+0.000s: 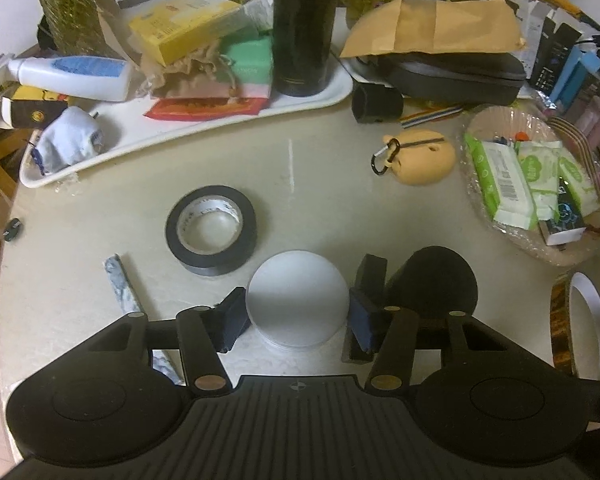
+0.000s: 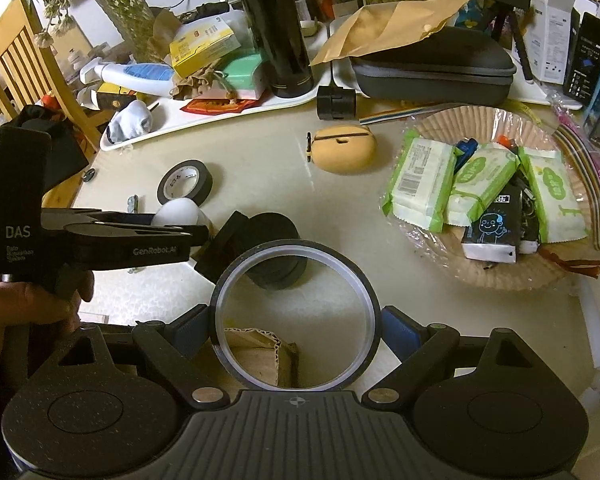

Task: Organize rigid objects
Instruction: 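Carry the white jar into the box and release while right gripper drops tape roll in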

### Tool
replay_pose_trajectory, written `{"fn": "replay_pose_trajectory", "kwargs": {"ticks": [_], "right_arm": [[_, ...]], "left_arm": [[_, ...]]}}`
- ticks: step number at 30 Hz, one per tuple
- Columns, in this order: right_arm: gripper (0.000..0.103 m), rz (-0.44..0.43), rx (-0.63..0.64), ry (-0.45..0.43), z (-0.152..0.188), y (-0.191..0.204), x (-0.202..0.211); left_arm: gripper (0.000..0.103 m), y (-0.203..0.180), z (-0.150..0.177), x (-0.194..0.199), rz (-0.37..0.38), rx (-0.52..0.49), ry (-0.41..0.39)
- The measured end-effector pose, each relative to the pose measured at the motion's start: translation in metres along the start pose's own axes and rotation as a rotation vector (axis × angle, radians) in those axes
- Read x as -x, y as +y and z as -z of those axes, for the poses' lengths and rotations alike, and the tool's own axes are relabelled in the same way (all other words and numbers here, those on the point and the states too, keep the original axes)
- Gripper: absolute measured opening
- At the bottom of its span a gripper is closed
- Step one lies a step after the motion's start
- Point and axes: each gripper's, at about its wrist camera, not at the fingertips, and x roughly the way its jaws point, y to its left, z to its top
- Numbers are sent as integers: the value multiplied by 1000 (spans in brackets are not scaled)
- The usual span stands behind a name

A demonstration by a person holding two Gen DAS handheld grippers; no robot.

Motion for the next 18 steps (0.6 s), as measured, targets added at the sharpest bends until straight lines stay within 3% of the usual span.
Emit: {"fn": "replay_pose_trajectory", "kwargs": {"ticks": [10, 18], "right_arm": [[91, 22, 18, -8, -1, 5, -1], [91, 18, 41, -22, 0, 12, 3]], "left_arm": [[53, 12, -10, 41, 0, 44, -94], [53, 23, 9, 84, 5, 108, -153]]}}
